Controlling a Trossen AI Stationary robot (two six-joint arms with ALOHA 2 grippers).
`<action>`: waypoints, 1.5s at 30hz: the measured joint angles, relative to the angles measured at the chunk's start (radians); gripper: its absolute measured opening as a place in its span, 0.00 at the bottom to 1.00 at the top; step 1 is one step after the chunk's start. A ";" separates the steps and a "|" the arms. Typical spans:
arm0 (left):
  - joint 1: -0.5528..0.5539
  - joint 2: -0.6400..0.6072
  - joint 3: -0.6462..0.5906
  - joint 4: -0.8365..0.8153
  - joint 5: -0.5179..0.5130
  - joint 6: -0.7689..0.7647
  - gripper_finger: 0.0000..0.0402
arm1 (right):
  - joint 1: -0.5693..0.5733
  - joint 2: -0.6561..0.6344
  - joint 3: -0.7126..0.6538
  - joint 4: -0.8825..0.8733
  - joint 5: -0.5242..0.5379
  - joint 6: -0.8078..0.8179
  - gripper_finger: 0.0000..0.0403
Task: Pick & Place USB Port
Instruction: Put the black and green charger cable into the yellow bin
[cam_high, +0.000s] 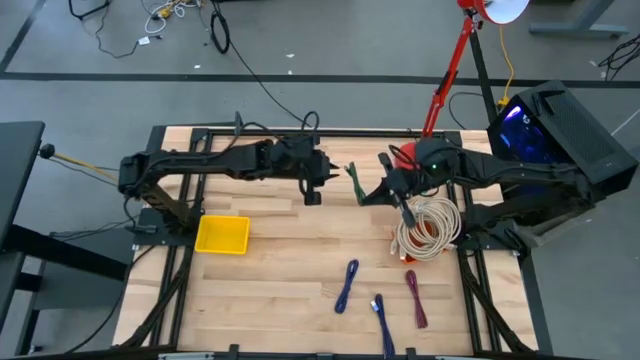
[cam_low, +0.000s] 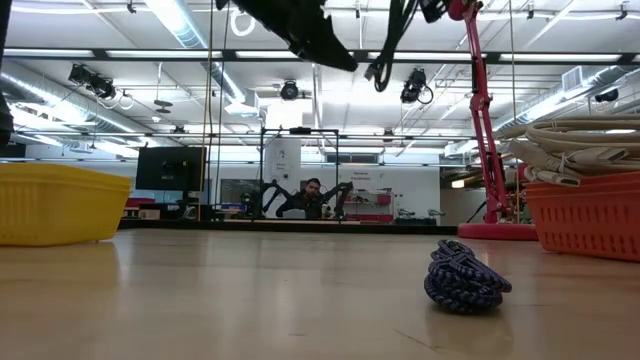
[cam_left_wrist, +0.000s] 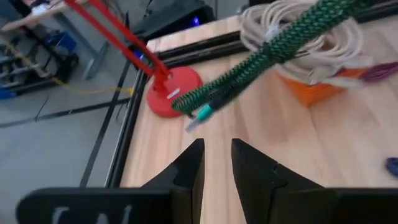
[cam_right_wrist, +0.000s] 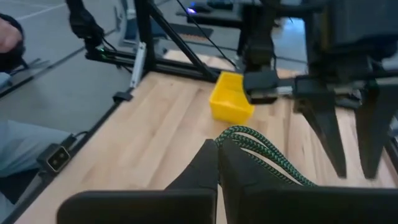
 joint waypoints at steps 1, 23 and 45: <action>0.000 -0.004 0.000 -0.004 0.010 0.001 0.21 | 0.009 0.003 0.000 0.014 0.000 -0.001 0.00; -0.031 -0.019 -0.001 0.024 0.153 0.050 0.21 | 0.062 0.060 0.000 0.068 0.000 -0.009 0.00; -0.080 -0.019 0.004 0.056 0.074 0.054 0.21 | 0.061 0.070 0.000 0.121 -0.009 -0.014 0.00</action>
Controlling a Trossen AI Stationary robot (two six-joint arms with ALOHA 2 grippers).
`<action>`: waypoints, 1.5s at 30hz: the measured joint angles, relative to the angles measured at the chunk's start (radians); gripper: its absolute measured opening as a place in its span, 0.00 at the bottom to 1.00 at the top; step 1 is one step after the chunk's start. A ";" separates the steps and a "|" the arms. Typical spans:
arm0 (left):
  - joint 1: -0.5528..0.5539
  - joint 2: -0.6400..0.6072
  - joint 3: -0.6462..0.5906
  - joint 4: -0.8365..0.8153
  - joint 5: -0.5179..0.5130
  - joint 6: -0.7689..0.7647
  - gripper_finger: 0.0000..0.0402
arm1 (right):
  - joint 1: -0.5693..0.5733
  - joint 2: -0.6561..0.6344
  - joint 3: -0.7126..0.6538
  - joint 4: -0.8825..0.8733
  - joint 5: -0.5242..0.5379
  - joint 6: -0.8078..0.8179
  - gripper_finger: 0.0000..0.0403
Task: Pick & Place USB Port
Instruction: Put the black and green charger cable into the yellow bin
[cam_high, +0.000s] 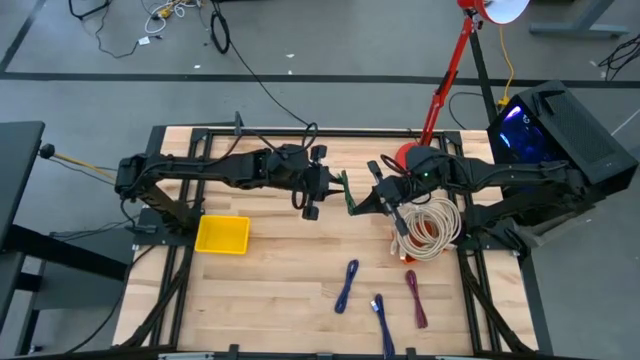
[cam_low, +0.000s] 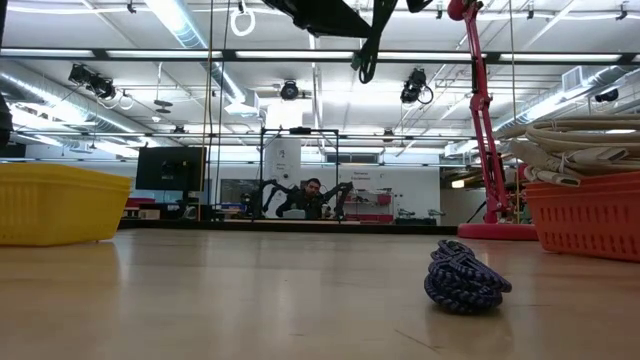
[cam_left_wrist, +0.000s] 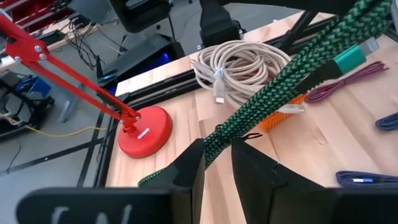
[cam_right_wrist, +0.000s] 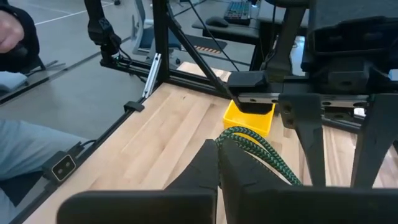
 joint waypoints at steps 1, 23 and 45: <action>0.000 0.000 0.000 0.000 0.000 0.006 0.21 | 0.000 0.000 0.000 0.001 -0.001 0.000 0.00; -0.028 0.001 0.000 0.064 0.095 0.009 0.45 | 0.000 0.000 0.000 0.027 0.001 -0.014 0.00; -0.070 0.009 0.002 0.115 -0.048 0.073 0.02 | -0.002 -0.001 -0.001 0.089 0.018 -0.014 0.00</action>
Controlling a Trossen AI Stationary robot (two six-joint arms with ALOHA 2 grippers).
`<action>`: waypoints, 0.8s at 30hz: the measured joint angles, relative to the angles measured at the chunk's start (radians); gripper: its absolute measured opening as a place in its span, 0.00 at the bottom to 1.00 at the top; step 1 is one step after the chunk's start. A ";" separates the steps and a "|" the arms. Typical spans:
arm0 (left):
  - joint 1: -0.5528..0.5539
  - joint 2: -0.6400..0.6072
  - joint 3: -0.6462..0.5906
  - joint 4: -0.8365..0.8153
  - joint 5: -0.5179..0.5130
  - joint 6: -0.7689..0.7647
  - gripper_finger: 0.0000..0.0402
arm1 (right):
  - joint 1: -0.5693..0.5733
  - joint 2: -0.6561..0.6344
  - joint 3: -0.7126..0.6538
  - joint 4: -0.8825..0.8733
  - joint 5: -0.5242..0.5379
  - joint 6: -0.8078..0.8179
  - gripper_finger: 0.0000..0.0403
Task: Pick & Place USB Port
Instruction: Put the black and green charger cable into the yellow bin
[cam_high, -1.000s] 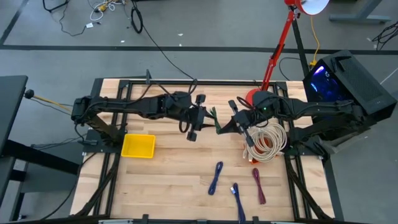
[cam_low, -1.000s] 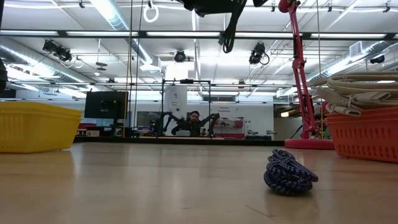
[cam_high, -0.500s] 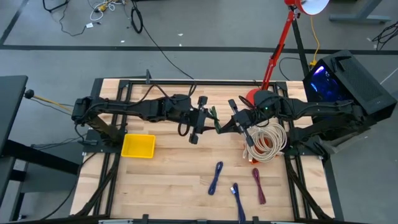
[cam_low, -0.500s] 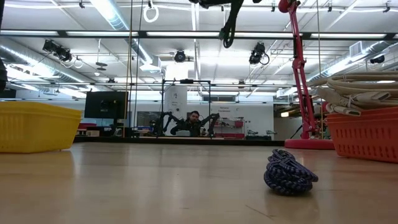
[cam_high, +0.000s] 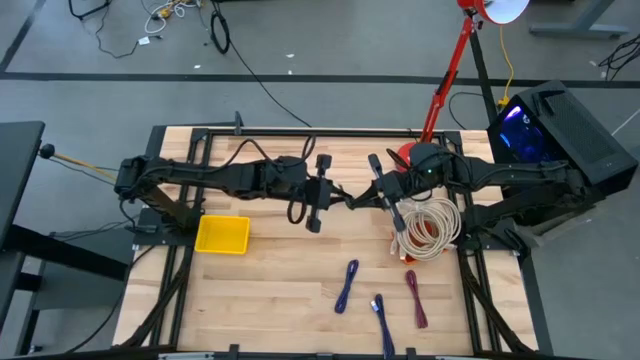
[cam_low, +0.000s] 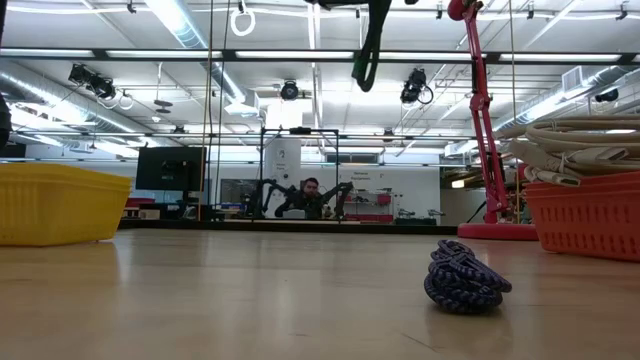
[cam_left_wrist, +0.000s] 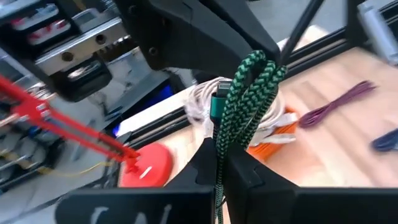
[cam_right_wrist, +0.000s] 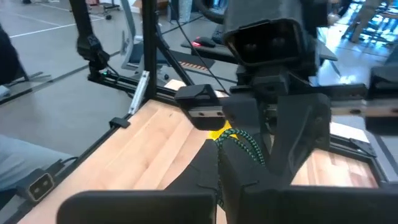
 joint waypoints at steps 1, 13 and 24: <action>0.000 -0.002 0.000 -0.007 -0.025 -0.001 0.02 | -0.001 0.000 0.000 0.000 0.014 0.003 0.00; 0.006 -0.016 -0.002 -0.178 -0.229 -0.044 0.02 | -0.059 -0.050 0.000 -0.046 0.006 0.031 0.20; -0.069 -0.129 -0.001 -0.762 -0.434 -0.343 0.02 | -0.073 -0.164 0.001 -0.338 0.220 0.042 0.31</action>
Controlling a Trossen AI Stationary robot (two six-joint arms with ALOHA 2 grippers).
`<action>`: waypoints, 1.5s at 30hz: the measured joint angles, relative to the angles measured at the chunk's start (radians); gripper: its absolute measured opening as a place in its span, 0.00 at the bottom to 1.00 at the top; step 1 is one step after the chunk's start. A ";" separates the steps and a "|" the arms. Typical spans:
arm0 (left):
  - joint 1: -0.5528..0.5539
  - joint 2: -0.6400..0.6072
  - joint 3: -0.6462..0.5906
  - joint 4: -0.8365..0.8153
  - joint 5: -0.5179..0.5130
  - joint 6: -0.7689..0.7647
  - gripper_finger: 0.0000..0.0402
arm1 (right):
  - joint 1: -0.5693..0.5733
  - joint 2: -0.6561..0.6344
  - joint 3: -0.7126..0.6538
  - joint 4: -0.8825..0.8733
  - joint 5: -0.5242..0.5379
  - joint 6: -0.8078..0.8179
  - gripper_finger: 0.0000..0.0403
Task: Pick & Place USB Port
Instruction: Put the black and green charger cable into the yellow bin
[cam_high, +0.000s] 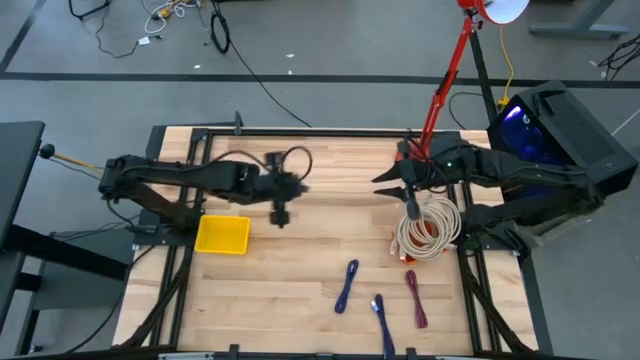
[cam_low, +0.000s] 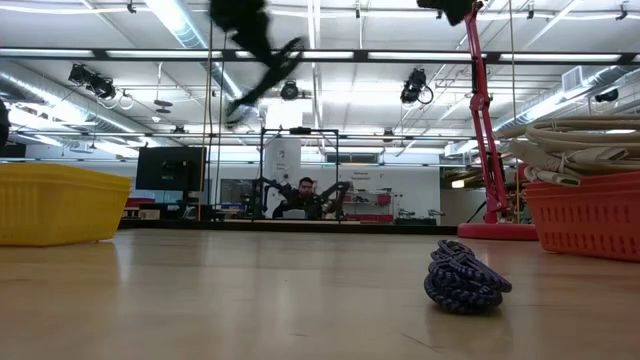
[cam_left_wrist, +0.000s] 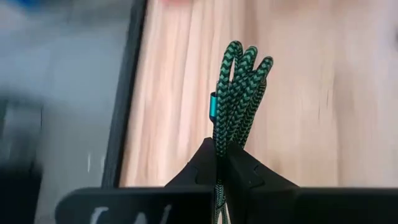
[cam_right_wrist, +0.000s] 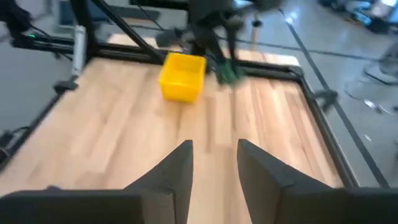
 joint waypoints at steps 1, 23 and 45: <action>-0.014 -0.012 -0.001 -0.080 -0.022 -0.064 0.02 | 0.000 -0.009 0.000 -0.022 0.018 0.004 0.31; -0.242 -0.083 0.000 -0.697 0.123 -0.850 0.02 | 0.000 -0.031 0.000 -0.111 0.138 0.003 0.27; -0.305 0.092 -0.285 -0.656 0.351 -0.857 0.02 | 0.001 -0.030 0.000 -0.160 0.127 0.030 0.27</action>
